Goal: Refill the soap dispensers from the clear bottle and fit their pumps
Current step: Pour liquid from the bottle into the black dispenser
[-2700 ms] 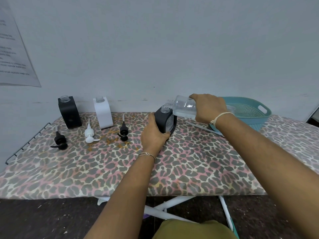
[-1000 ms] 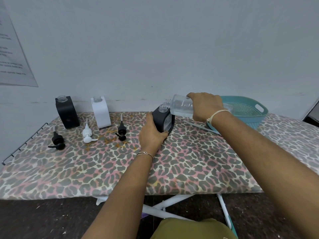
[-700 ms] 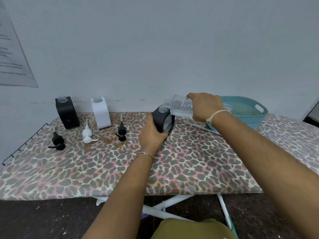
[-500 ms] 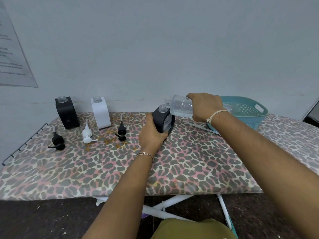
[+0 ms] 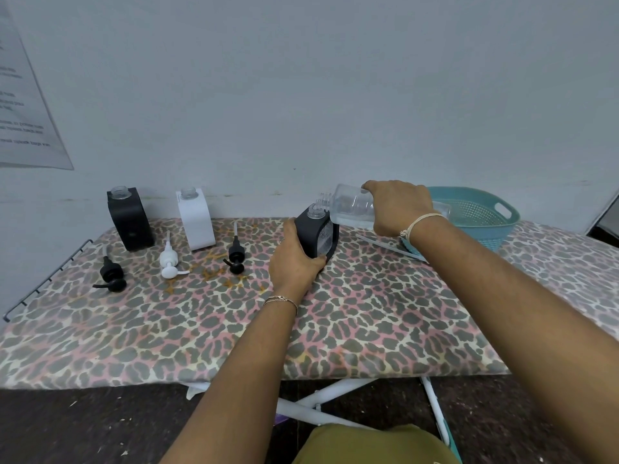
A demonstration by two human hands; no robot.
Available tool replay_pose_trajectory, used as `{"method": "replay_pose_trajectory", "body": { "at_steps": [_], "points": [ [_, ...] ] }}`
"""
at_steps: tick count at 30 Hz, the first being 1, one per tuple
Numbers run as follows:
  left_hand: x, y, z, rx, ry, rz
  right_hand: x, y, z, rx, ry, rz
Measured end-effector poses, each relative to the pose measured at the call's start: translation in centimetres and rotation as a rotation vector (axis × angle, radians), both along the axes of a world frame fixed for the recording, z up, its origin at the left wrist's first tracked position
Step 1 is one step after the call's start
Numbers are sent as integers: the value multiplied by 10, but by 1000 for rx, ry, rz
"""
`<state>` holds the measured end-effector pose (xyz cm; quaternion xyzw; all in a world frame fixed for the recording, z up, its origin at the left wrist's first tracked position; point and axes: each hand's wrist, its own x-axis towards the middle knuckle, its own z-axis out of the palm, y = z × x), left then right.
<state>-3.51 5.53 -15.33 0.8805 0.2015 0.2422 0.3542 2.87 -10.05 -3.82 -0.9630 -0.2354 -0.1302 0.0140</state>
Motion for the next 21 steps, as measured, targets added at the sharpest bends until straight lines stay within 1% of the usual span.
{"method": "replay_pose_trajectory", "body": {
  "at_steps": [21],
  "points": [
    [1, 1, -2, 6, -3, -6, -1, 0, 0, -6, -6, 2]
  ]
}}
